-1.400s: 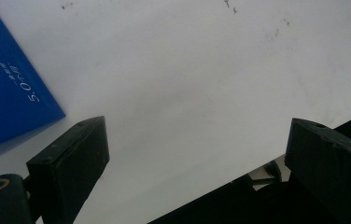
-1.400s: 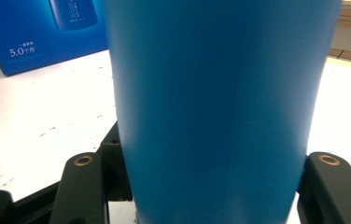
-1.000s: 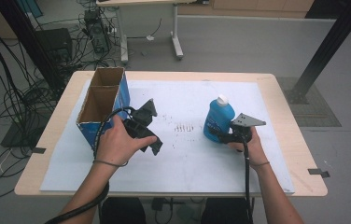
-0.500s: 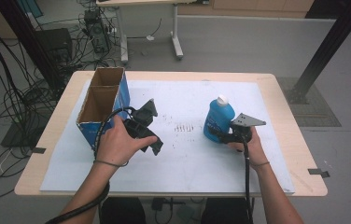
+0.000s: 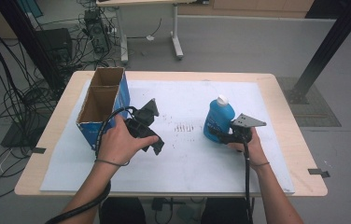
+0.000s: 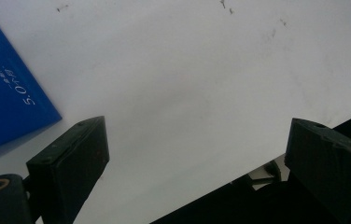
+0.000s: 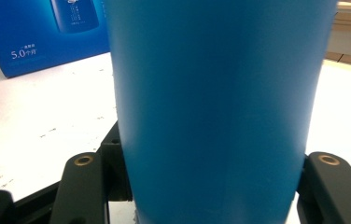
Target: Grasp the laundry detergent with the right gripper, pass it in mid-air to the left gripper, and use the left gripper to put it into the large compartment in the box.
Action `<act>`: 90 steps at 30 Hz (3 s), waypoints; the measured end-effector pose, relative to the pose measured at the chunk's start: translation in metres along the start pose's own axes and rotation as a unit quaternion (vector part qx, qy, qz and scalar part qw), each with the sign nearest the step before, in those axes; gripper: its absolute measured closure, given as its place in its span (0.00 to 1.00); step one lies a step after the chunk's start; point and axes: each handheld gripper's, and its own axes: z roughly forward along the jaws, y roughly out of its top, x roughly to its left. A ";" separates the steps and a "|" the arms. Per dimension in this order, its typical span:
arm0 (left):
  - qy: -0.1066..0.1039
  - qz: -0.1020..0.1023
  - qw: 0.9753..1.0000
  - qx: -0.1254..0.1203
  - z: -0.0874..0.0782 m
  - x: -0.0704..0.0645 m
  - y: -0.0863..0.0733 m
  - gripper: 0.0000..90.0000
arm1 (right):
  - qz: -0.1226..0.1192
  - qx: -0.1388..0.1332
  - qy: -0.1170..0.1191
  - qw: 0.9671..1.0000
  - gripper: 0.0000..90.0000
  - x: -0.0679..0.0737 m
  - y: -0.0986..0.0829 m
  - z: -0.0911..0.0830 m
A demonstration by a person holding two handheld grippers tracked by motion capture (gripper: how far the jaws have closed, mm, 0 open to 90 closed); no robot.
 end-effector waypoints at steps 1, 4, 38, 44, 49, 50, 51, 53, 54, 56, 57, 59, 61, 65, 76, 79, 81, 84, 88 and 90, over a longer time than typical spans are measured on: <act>0.001 0.000 1.000 0.000 0.000 0.000 0.000 0.08 | 0.000 0.000 0.000 1.000 0.46 0.000 0.000 0.000; 0.001 0.001 1.000 0.000 0.000 0.000 0.001 0.08 | -0.001 -0.001 -0.001 1.000 0.46 0.000 0.000 0.000; 0.000 0.015 1.000 -0.006 -0.006 -0.003 0.003 0.08 | 0.000 -0.010 -0.005 1.000 0.46 0.002 0.006 -0.006; -0.001 0.018 1.000 -0.008 -0.008 -0.004 0.002 0.08 | -0.003 -0.008 -0.005 1.000 0.46 0.001 0.015 -0.011; -0.001 0.025 1.000 -0.007 -0.009 -0.005 0.001 0.08 | -0.001 -0.006 -0.002 1.000 0.46 0.001 0.022 -0.017; 0.000 0.027 1.000 -0.008 -0.010 -0.005 0.001 0.08 | -0.001 -0.006 -0.001 1.000 0.46 0.001 0.023 -0.019; -0.001 0.029 1.000 -0.008 -0.011 -0.005 0.001 0.08 | -0.001 -0.003 0.002 1.000 0.46 0.001 0.026 -0.020; 0.001 0.034 0.999 -0.005 -0.012 -0.006 0.001 0.08 | -0.001 -0.002 0.005 1.000 0.46 0.001 0.028 -0.021; 0.000 0.036 0.999 -0.007 -0.013 -0.006 0.001 0.08 | -0.002 0.000 0.008 1.000 0.46 0.001 0.029 -0.022; -0.001 0.040 0.999 -0.009 -0.015 -0.006 0.000 0.08 | -0.003 0.001 0.010 1.000 0.46 0.002 0.031 -0.024; 0.000 0.041 0.999 -0.011 -0.016 -0.006 -0.001 0.08 | -0.002 0.001 0.011 1.000 0.46 0.002 0.032 -0.025; -0.002 0.049 0.999 -0.016 -0.020 -0.006 -0.003 0.08 | -0.001 0.003 0.014 1.000 0.46 0.003 0.034 -0.026; -0.004 0.056 0.998 -0.017 -0.022 -0.007 -0.004 0.08 | 0.001 0.005 0.019 1.000 0.46 0.003 0.036 -0.028; -0.010 0.082 0.996 -0.022 -0.025 -0.008 -0.007 0.08 | 0.001 0.008 0.028 1.000 0.46 0.003 0.039 -0.031; -0.021 0.148 0.988 -0.034 -0.040 -0.005 -0.010 0.09 | -0.004 0.012 0.049 0.999 0.46 0.003 0.047 -0.035; -0.025 0.166 0.985 -0.038 -0.045 -0.006 -0.009 0.09 | -0.004 0.013 0.060 0.998 0.46 0.003 0.050 -0.036; -0.024 0.170 0.984 -0.039 -0.047 -0.006 -0.009 0.09 | -0.004 0.013 0.070 0.997 0.46 0.002 0.051 -0.036; -0.024 0.178 0.983 -0.042 -0.051 -0.005 -0.009 0.09 | -0.008 0.016 0.079 0.997 0.46 0.002 0.054 -0.035; -0.025 0.203 0.978 -0.048 -0.055 -0.005 -0.011 0.09 | -0.004 0.010 0.096 0.995 0.46 0.001 0.054 -0.034; -0.021 0.215 0.975 -0.047 -0.056 -0.006 -0.011 0.09 | -0.002 0.005 0.103 0.995 0.46 0.002 0.054 -0.034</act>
